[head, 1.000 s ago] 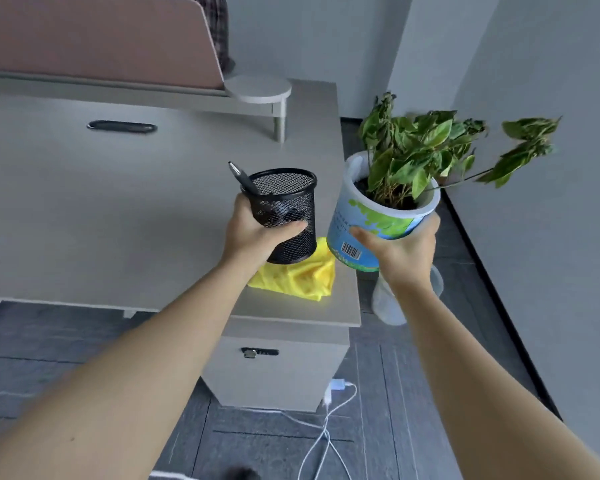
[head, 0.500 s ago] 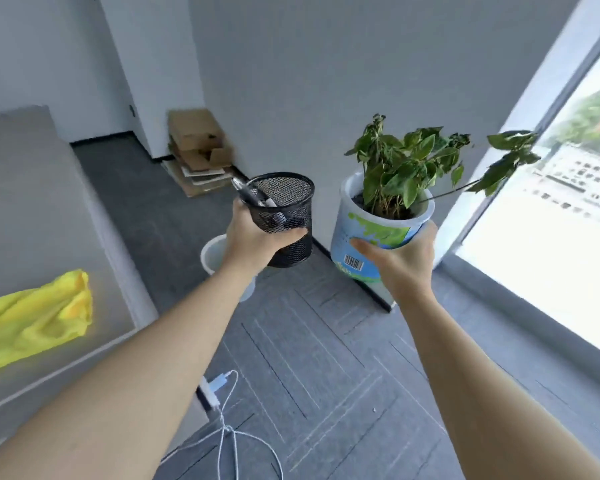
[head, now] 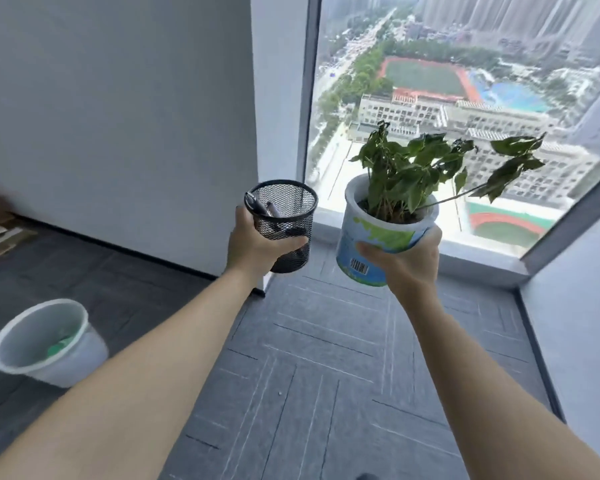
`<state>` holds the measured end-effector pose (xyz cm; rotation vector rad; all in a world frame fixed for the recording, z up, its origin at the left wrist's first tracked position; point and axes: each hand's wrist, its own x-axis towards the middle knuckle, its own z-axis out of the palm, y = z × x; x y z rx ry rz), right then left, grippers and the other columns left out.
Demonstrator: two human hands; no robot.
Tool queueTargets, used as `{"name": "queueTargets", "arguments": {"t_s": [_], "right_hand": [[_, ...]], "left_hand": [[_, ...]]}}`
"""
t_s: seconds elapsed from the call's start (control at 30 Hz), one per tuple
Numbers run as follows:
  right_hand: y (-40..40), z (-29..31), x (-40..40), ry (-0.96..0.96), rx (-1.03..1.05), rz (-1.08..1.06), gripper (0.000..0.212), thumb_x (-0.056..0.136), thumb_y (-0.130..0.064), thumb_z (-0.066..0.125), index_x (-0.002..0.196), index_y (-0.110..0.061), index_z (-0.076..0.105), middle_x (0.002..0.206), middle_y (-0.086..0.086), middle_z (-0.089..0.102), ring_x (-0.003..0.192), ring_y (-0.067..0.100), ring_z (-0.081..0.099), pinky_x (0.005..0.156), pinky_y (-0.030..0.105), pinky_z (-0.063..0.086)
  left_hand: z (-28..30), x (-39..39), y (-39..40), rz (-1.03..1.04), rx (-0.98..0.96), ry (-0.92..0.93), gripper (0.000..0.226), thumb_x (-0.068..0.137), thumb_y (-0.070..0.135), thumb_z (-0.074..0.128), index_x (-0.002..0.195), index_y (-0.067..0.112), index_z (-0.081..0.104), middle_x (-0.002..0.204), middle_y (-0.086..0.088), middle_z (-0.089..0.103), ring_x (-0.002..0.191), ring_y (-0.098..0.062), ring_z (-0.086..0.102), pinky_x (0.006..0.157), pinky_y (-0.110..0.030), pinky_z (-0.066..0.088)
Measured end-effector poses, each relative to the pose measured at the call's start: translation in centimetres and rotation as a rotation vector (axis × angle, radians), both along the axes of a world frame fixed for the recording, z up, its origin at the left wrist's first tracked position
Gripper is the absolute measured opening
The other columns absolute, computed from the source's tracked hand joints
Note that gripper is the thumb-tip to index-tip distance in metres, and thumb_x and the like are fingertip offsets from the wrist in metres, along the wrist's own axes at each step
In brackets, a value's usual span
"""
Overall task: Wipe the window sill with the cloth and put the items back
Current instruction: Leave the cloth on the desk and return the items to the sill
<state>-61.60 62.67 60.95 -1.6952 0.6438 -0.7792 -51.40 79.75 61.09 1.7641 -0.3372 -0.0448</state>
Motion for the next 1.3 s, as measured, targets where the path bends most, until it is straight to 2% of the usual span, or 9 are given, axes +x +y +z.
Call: {"name": "queueTargets", "arguments": {"t_s": [0.2,0.5,0.63,0.83,0.9,1.0,1.07,1.13,1.3], "right_hand": [[-14.3,-1.2,1.9,-0.012,-0.017,-0.078,0.076,0.054,-0.008,0.087,0.106,-0.016,0.032,0.107,0.001,0.049,0.097,0.015,0.052,0.059,0.008,0.049],[-33.0,-3.1,7.6,0.035,-0.011,-0.161,0.075,0.055,-0.007,0.086,0.108,-0.012,0.033,0.109,-0.001,0.046,0.098,0.013,0.049,0.064,0.008,0.043],[-39.4,-5.3,12.1,0.06,0.016,-0.174,0.075,0.055,-0.005,0.086,0.109,-0.009,0.035,0.104,-0.003,0.047,0.097,0.013,0.051,0.063,0.006,0.047],[-49.5,-10.6,21.9,0.072,0.04,-0.24,0.075,0.054,-0.002,0.086,0.105,-0.012,0.031,0.111,0.002,0.047,0.102,0.016,0.051,0.084,0.028,0.049],[-52.8,-12.5,25.6,0.108,0.032,-0.273,0.075,0.055,-0.004,0.086,0.105,-0.012,0.031,0.111,0.002,0.046,0.103,0.015,0.05,0.085,0.026,0.048],[-57.4,-15.6,30.6,0.149,0.037,-0.301,0.075,0.055,-0.007,0.086,0.106,-0.013,0.031,0.111,0.0,0.045,0.102,0.013,0.049,0.081,0.018,0.05],[-60.2,-18.0,33.5,0.17,0.052,-0.311,0.075,0.056,-0.007,0.086,0.106,-0.015,0.03,0.111,-0.001,0.044,0.101,0.011,0.048,0.072,0.002,0.047],[-62.9,-20.7,35.8,0.201,0.072,-0.317,0.074,0.057,-0.008,0.085,0.108,-0.014,0.031,0.111,-0.003,0.044,0.101,0.01,0.047,0.069,-0.002,0.045],[-69.5,-28.7,40.8,0.244,0.114,-0.322,0.084,0.057,-0.011,0.085,0.123,-0.004,0.032,0.114,-0.003,0.044,0.105,0.011,0.047,0.089,0.023,0.044]], "left_hand": [[-1.5,3.5,-14.9,-0.077,0.018,0.02,0.062,0.059,0.014,0.082,0.097,0.015,0.033,0.087,0.014,0.044,0.094,-0.014,0.044,0.072,-0.013,0.031],[-3.8,11.7,-33.6,-0.106,0.028,0.075,0.068,0.05,0.026,0.086,0.092,0.019,0.032,0.107,-0.005,0.052,0.102,-0.019,0.05,0.09,-0.032,0.042],[-5.6,16.6,-40.4,-0.116,0.073,0.077,0.067,0.055,0.019,0.085,0.099,0.016,0.034,0.105,0.0,0.048,0.099,-0.017,0.047,0.089,-0.03,0.04],[-10.7,27.2,-51.1,-0.153,0.1,0.141,0.065,0.055,0.019,0.084,0.097,0.013,0.036,0.102,-0.002,0.049,0.096,-0.017,0.049,0.088,-0.025,0.041],[-12.5,31.0,-54.6,-0.167,0.143,0.156,0.065,0.055,0.02,0.084,0.097,0.014,0.034,0.103,-0.002,0.049,0.097,-0.017,0.047,0.084,-0.019,0.036],[-15.6,36.3,-59.7,-0.174,0.163,0.194,0.069,0.053,0.021,0.085,0.099,0.015,0.034,0.103,-0.002,0.05,0.103,-0.019,0.049,0.095,-0.034,0.042],[-17.8,39.0,-62.9,-0.173,0.177,0.217,0.073,0.054,0.02,0.085,0.108,0.011,0.038,0.096,0.005,0.05,0.099,-0.015,0.048,0.09,-0.028,0.04],[-20.4,41.1,-65.9,-0.16,0.193,0.242,0.076,0.054,0.019,0.085,0.113,0.01,0.039,0.092,0.01,0.048,0.098,-0.013,0.047,0.088,-0.024,0.038],[-28.9,45.8,-73.1,-0.163,0.215,0.294,0.07,0.052,0.018,0.086,0.104,0.018,0.038,0.091,0.011,0.049,0.096,-0.012,0.05,0.09,-0.025,0.041]]}}
